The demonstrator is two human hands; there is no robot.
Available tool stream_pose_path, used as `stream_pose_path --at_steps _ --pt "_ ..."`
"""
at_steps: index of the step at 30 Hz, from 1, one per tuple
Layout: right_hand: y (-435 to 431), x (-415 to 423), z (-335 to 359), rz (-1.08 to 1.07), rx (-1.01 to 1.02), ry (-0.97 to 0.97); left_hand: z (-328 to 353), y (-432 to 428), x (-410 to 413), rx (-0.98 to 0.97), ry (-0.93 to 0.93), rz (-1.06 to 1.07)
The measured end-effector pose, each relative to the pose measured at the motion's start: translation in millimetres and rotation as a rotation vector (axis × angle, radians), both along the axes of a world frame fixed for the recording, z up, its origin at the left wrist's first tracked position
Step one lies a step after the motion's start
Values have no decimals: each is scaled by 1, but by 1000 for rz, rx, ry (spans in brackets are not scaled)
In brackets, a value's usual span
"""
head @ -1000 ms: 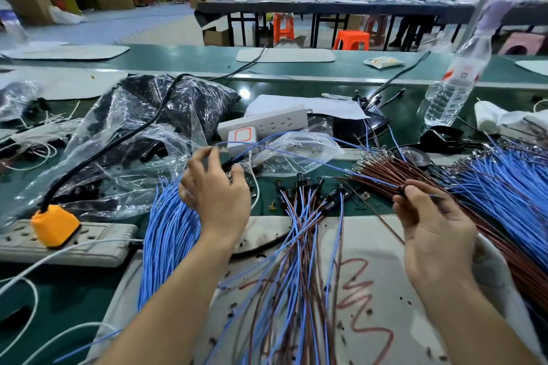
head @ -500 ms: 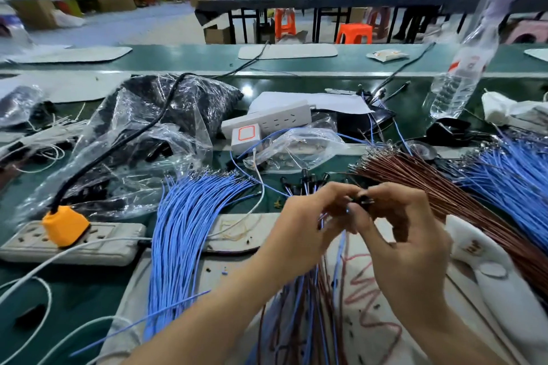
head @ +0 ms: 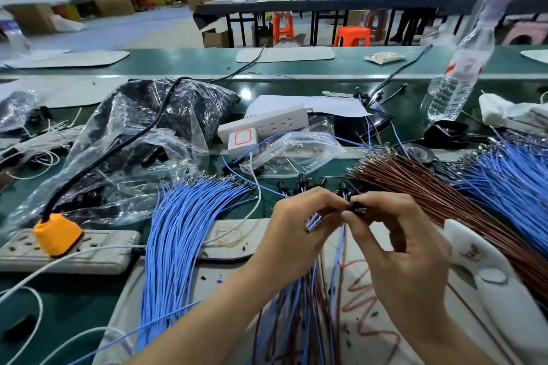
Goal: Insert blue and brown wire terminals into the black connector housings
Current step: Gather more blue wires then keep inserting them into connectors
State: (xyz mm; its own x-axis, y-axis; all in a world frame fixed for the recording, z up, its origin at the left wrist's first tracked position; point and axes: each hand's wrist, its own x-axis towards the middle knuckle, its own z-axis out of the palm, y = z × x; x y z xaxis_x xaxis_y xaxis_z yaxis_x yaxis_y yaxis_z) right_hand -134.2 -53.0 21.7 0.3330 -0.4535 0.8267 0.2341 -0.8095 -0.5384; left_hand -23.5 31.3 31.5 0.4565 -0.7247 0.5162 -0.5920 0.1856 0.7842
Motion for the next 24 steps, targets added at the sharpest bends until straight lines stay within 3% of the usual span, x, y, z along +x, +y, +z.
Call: stream_pose_path --at_steps 13,24 --pt "0 -1 0 -2 30 45 -2 2 -1 46 86 -43" --pt "0 -3 3 -47 -152 12 -10 -5 0 106 -25 -23"
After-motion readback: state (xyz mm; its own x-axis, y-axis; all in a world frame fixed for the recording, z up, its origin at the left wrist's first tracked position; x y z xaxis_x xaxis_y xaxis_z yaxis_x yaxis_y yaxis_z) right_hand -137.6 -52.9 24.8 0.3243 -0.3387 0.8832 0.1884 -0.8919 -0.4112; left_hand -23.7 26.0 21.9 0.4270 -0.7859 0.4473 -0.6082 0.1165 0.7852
